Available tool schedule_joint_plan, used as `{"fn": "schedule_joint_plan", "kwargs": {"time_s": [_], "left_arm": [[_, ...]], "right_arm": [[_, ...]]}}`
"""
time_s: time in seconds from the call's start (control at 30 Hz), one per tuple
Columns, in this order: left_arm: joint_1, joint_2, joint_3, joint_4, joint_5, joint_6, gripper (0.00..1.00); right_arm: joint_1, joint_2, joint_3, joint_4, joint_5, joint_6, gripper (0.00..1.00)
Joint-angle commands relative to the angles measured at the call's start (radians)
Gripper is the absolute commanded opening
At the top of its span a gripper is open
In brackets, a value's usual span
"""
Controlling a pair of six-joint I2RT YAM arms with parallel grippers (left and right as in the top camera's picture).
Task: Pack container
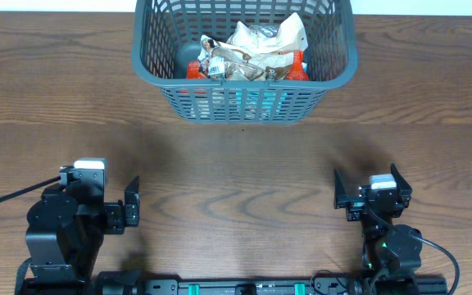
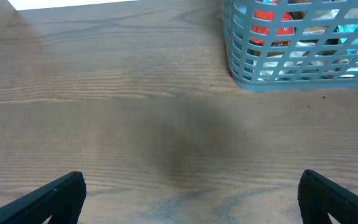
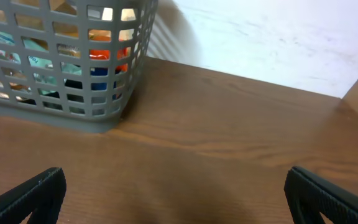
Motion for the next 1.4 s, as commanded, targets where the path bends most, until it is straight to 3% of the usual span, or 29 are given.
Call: {"fn": "schedule_joint_plan", "kwargs": {"time_s": [0.0, 0.23, 1.3, 1.37], "left_arm": [[-0.002, -0.003, -0.002, 0.001, -0.012, -0.012, 0.99], [-0.002, -0.003, -0.002, 0.001, -0.012, -0.012, 0.99], [-0.001, -0.005, -0.002, 0.001, -0.012, -0.012, 0.99], [0.000, -0.030, -0.002, -0.018, -0.012, 0.029, 0.99]], "right_arm": [[-0.008, -0.008, -0.004, 0.000, 0.026, 0.057, 0.99], [-0.009, -0.008, -0.004, 0.008, 0.146, 0.195, 0.99], [-0.009, -0.008, -0.004, 0.010, 0.147, 0.194, 0.99], [-0.009, -0.008, -0.005, 0.010, 0.147, 0.194, 0.99]]}}
